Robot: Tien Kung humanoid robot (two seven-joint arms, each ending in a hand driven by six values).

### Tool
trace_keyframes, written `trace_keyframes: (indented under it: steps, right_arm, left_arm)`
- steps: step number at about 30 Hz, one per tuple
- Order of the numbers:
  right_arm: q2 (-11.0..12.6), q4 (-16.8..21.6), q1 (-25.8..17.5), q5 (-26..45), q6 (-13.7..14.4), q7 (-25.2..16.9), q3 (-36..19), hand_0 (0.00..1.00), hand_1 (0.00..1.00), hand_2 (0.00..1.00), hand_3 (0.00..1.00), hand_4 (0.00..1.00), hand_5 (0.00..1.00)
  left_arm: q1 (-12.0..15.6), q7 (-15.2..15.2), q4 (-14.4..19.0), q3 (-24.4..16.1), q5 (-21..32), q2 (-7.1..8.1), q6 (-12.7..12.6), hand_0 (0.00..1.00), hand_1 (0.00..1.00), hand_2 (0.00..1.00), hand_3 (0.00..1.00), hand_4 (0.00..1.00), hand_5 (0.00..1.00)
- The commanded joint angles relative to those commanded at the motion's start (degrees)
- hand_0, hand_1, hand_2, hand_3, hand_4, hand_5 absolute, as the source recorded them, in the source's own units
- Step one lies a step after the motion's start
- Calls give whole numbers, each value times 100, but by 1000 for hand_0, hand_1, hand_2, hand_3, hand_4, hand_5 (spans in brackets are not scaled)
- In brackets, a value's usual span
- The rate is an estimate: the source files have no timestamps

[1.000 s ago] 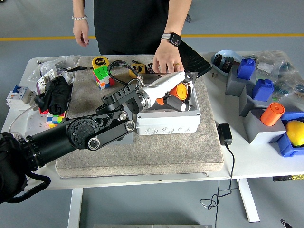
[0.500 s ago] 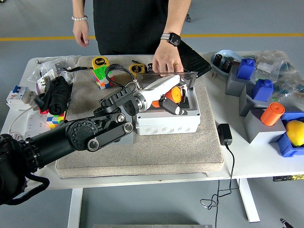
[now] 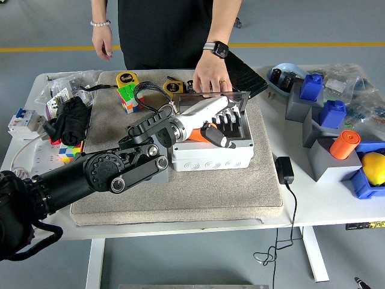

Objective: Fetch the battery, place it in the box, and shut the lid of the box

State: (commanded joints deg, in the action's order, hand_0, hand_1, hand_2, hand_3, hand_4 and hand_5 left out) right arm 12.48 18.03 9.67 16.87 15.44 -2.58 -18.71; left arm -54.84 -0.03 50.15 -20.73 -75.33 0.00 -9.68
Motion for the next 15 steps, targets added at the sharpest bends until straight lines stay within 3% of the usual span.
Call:
trace_keyframes:
  steps: [3, 4, 8, 15]
  right_arm:
    - [-3, 6, 0, -21, 8, -7, -31, 663, 635, 630, 530, 858, 411]
    - [-5, 8, -1, -26, 9, -10, -38, 665, 635, 631, 531, 858, 410]
    - [-11, 8, -11, -29, 1, -11, -45, 665, 635, 631, 531, 858, 410]
    - [-17, 15, -4, -56, 0, -20, -59, 665, 636, 630, 531, 858, 410]
  left_arm:
    - [28, 12, 54, -82, -29, 0, 32, 371, 521, 527, 531, 998, 63]
    - [45, 17, 89, -122, -48, 0, 46, 443, 581, 564, 583, 998, 82]
    - [108, 21, 329, -296, -79, 0, 75, 443, 581, 564, 583, 998, 82]
    - [366, 137, 1256, -936, -151, 58, 213, 422, 590, 569, 587, 998, 118]
